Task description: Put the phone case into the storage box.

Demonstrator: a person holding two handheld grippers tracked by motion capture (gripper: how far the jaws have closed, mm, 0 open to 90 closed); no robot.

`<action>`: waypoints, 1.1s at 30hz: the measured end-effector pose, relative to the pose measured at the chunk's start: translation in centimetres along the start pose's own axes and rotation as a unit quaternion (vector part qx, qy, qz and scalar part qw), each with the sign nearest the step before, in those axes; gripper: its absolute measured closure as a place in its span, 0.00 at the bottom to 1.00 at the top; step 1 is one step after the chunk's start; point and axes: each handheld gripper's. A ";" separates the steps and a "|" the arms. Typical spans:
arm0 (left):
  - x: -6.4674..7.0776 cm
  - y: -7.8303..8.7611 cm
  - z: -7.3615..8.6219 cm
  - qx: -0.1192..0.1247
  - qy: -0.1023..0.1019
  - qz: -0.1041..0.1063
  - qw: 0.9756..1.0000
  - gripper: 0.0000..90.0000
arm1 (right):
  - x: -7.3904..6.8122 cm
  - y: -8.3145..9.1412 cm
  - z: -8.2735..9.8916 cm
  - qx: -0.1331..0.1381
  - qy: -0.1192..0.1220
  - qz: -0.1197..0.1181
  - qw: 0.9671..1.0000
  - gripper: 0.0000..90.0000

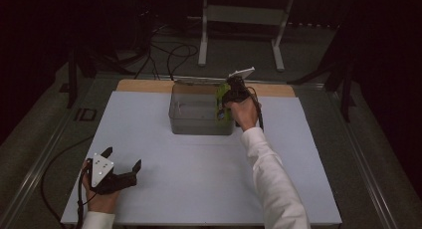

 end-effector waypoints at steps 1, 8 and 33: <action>0.0 0.0 0.0 0.000 0.000 0.000 1.000 0.00 | 0.0 0.0 0.0 0.000 0.000 0.000 1.000 0.87; 0.0 0.1 0.0 0.002 0.002 0.000 1.000 0.00 | 0.0 -0.5 -0.1 -0.011 -0.005 0.004 1.000 0.87; -0.1 0.3 0.0 0.006 0.007 -0.001 1.000 0.00 | -0.1 -1.7 -0.7 -0.049 -0.014 0.029 0.998 0.87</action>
Point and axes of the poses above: each handheld gripper's, and its own axes: y roughly backward along the jaws, z roughly out of its underside, x roughly to its right, and after that the axes turned 15 degrees about y, right-handed
